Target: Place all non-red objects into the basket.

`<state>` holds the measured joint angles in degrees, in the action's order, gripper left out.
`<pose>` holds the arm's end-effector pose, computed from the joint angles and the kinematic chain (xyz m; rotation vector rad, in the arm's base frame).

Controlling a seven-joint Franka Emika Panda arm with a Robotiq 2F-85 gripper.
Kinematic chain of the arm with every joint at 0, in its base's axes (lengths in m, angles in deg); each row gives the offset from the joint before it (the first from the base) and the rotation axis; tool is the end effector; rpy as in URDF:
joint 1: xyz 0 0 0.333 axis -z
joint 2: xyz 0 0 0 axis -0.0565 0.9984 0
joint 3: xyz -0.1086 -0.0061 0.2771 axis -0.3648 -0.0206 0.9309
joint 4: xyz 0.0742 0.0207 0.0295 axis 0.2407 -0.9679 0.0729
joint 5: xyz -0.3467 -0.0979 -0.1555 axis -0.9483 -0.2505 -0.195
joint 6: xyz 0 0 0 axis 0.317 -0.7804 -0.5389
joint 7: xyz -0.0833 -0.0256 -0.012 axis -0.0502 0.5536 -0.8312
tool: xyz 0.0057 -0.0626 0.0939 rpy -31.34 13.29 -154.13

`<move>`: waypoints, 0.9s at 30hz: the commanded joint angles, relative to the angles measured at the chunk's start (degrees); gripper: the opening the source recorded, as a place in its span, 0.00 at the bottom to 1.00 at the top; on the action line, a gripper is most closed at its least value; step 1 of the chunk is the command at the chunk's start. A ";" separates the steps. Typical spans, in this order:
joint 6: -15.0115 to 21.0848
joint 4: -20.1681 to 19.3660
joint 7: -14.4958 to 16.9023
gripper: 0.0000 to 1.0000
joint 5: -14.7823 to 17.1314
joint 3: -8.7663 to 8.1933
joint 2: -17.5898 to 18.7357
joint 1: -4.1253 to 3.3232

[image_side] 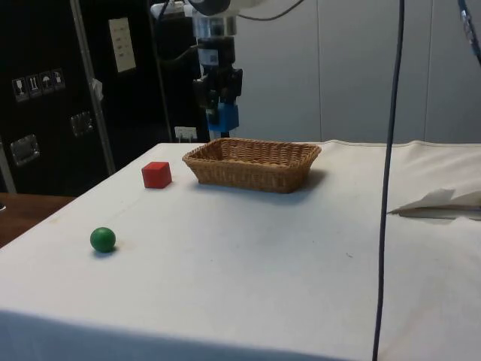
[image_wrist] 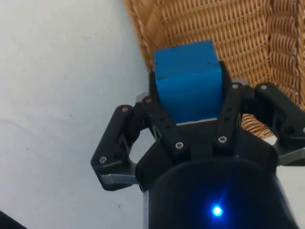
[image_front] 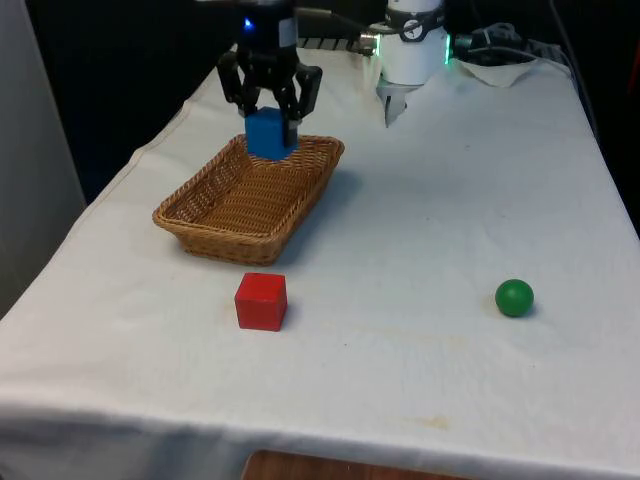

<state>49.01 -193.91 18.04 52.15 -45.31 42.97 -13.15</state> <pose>0.5829 -0.1669 0.2881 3.0698 -0.4682 0.1021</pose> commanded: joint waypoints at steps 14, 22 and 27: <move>0.63 2.01 7.16 0.03 8.37 -1.55 5.56 1.32; 2.01 2.18 9.11 0.03 12.32 -1.49 8.82 1.49; 2.75 2.58 10.77 0.03 14.90 -1.66 11.06 1.78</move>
<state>51.58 -191.62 28.29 66.47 -47.49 53.92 -12.00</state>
